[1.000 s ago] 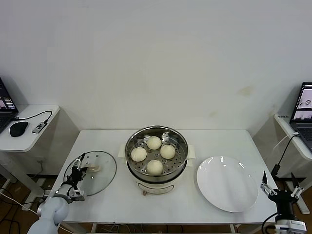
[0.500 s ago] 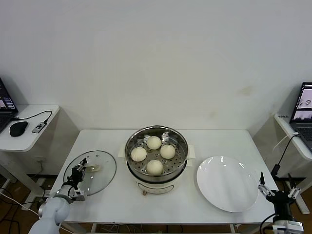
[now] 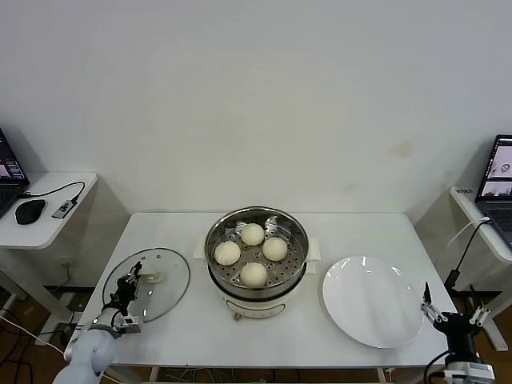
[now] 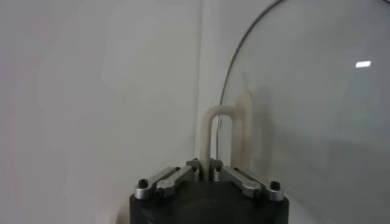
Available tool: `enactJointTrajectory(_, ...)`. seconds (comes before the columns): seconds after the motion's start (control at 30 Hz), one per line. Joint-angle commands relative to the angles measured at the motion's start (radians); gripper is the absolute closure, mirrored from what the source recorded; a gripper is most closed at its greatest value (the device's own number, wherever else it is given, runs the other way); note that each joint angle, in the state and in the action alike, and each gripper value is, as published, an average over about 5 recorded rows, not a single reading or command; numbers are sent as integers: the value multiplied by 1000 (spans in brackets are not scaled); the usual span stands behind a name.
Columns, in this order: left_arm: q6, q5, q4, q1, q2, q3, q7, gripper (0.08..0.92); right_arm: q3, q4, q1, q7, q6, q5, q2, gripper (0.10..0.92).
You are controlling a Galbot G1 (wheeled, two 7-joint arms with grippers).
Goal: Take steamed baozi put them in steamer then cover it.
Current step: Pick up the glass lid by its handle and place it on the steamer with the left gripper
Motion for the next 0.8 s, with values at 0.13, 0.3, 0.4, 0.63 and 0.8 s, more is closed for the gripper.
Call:
enactJointTrajectory(0.13, 52, -4, -296, 152, 13, -63, -64, 849, -8, 10, 0, -1, -1, -5, -3, 203)
enactJointTrajectory(0.3, 104, -50, -449, 238, 49, -103, -16, 850, -17, 20, -2, -2, -3, -8, -6, 203)
enactJointTrajectory(0.4, 164, -97, -557, 297, 84, -134, 44, 850, -26, 25, -4, -2, -3, -12, -7, 203)
enactJointTrajectory(0.63, 300, -183, -737, 373, 171, -215, 169, 850, -50, 32, -15, -2, 1, -27, -7, 203)
enactJointTrajectory(0.8, 364, -249, -825, 364, 228, -184, 212, 850, -57, 43, -25, -2, 3, -37, -9, 203)
